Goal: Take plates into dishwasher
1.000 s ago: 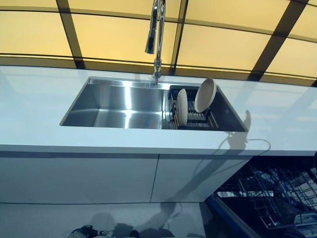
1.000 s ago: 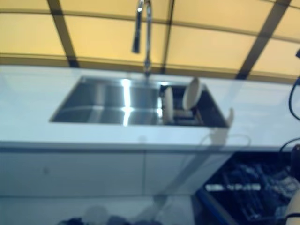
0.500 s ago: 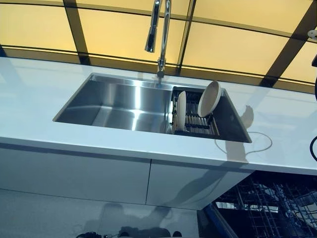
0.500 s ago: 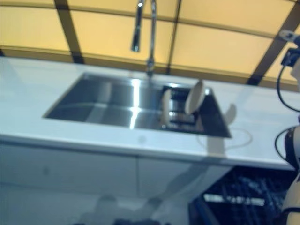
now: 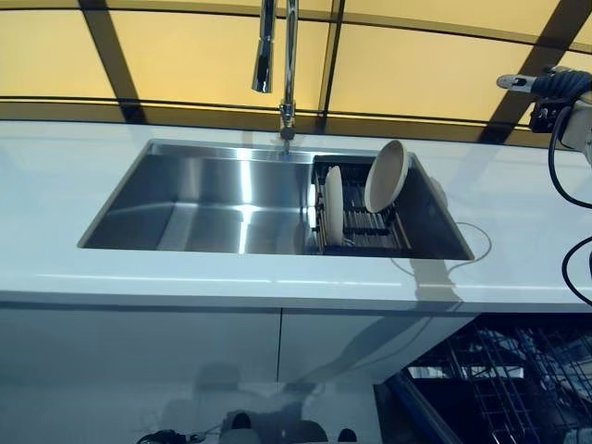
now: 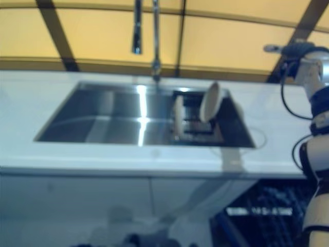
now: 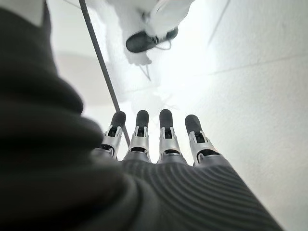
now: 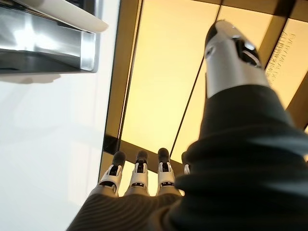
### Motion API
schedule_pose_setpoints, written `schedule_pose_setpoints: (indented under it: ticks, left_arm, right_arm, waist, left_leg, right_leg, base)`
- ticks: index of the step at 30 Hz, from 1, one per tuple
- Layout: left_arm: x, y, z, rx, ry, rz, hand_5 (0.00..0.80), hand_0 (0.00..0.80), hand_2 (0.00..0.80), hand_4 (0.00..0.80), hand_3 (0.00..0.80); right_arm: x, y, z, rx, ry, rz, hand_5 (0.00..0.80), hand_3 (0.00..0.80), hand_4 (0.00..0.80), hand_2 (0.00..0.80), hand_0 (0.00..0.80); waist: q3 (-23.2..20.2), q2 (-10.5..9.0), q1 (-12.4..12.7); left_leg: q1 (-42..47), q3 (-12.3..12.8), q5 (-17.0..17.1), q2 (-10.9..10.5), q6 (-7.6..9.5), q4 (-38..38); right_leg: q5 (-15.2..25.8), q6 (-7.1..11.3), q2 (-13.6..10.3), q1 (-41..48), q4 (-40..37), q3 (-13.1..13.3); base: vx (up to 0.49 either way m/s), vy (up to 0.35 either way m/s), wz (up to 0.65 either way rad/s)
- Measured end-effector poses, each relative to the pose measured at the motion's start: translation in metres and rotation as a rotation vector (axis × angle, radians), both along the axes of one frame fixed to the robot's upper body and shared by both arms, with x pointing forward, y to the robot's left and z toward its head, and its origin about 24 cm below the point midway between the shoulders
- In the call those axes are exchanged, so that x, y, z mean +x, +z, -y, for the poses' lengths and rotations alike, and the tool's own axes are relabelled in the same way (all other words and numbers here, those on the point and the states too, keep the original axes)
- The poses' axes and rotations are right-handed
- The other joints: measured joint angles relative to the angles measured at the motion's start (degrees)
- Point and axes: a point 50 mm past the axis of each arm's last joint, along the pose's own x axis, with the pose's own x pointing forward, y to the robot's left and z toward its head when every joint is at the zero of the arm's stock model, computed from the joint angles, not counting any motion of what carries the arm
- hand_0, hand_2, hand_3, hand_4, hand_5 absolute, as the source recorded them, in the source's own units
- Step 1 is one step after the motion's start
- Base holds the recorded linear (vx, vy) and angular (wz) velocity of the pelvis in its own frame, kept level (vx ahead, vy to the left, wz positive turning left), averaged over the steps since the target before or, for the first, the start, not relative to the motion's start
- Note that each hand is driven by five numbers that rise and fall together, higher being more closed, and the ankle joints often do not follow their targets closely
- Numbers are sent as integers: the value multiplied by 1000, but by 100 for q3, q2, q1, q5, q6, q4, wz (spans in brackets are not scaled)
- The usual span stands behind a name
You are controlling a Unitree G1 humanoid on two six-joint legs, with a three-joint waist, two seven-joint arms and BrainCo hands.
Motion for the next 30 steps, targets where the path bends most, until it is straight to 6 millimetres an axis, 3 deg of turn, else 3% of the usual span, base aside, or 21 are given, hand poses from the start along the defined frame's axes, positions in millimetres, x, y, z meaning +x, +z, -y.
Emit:
schedule_pose_setpoints:
  ticks: [4,12,23,30]
  left_arm:
    - [-3,1,-4,6,11,3,0,0,0,0,0]
    - [-31,-6,2,-15,23,-44,0,0,0,0,0]
    - [-33,-8,8,-31,21,-35,0,0,0,0,0]
    - [-31,-8,10,-38,14,-11,0,0,0,0,0]
  right_arm:
    - [1,-1,-4,-14,6,-18,0,0,0,0,0]
    - [3,-7,-6,-31,-4,-69,0,0,0,0,0]
    - [6,-1,-21,-56,51,-49,0,0,0,0,0]
    - [8,-12,-26,-66,69,-70,0,0,0,0,0]
  waist:
    - [-3,3,7]
    - [-2,7,56]
    - [2,6,106]
    - [190,-8,213]
  left_leg:
    - [51,-92,-13,74,-62,-95]
    - [-63,-157,12,229,-195,-68]
    - [-250,-231,54,313,-247,-68]
    - [-273,-265,70,315,-259,-68]
  right_leg:
    - [-90,-20,105,81,5,-3]
    - [-188,-92,298,19,18,-17]
    - [-203,-139,376,-125,3,-18]
    - [-221,-122,382,-122,1,-60]
  base:
    - [111,-38,11]
    - [27,-25,4]
    - [6,0,1]
    - [-1,-1,2]
